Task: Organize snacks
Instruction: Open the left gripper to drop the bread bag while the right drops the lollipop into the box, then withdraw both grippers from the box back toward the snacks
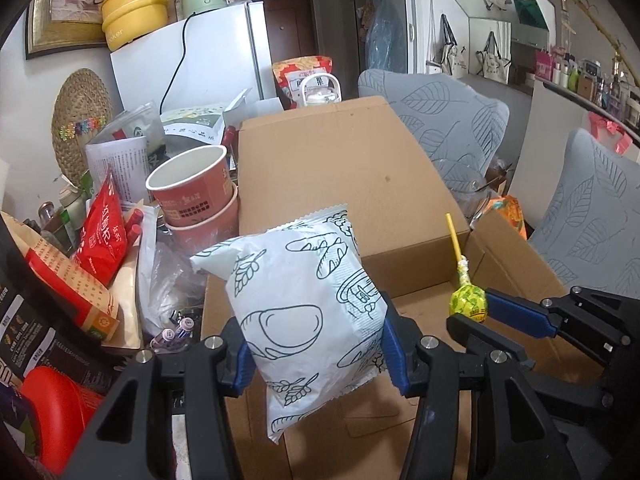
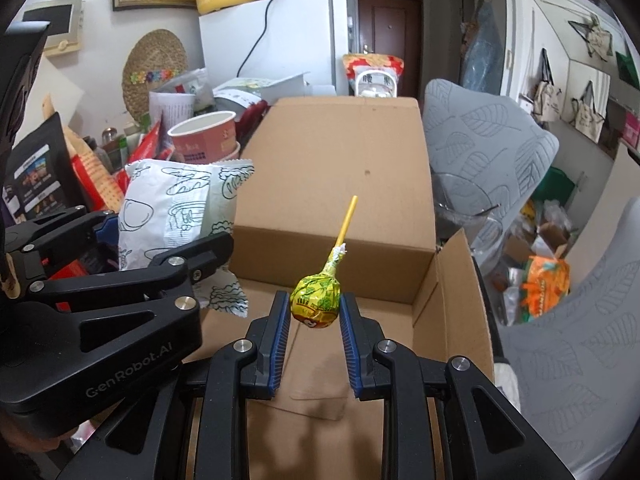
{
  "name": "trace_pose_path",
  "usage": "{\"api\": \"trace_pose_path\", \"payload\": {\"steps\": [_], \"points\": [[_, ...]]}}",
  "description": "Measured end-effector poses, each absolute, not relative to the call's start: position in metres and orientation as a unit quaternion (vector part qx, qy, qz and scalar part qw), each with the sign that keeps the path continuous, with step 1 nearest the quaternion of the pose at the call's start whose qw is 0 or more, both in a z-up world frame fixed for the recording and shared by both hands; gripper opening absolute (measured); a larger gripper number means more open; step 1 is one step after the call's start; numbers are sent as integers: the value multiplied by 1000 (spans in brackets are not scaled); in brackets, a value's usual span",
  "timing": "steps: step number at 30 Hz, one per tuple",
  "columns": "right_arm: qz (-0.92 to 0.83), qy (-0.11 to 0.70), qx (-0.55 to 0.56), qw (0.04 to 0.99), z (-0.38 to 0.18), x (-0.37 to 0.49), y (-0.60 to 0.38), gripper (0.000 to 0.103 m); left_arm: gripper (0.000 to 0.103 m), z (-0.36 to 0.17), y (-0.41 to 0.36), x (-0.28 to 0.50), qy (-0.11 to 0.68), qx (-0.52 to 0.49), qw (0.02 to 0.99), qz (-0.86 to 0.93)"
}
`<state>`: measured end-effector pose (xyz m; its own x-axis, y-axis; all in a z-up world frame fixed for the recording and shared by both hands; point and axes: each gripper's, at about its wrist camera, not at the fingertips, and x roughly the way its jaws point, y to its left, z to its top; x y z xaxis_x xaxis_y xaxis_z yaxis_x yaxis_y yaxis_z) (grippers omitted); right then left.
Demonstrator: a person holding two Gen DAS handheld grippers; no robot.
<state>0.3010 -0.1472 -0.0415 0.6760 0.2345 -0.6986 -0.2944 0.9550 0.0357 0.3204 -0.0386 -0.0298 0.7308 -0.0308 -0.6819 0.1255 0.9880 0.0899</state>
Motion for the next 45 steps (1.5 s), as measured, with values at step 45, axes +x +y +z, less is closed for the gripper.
{"api": "trace_pose_path", "payload": {"steps": [45], "points": [[106,320,-51,940,44,214,-162,44,78,63,-31,221,312,66,948,-3]]}}
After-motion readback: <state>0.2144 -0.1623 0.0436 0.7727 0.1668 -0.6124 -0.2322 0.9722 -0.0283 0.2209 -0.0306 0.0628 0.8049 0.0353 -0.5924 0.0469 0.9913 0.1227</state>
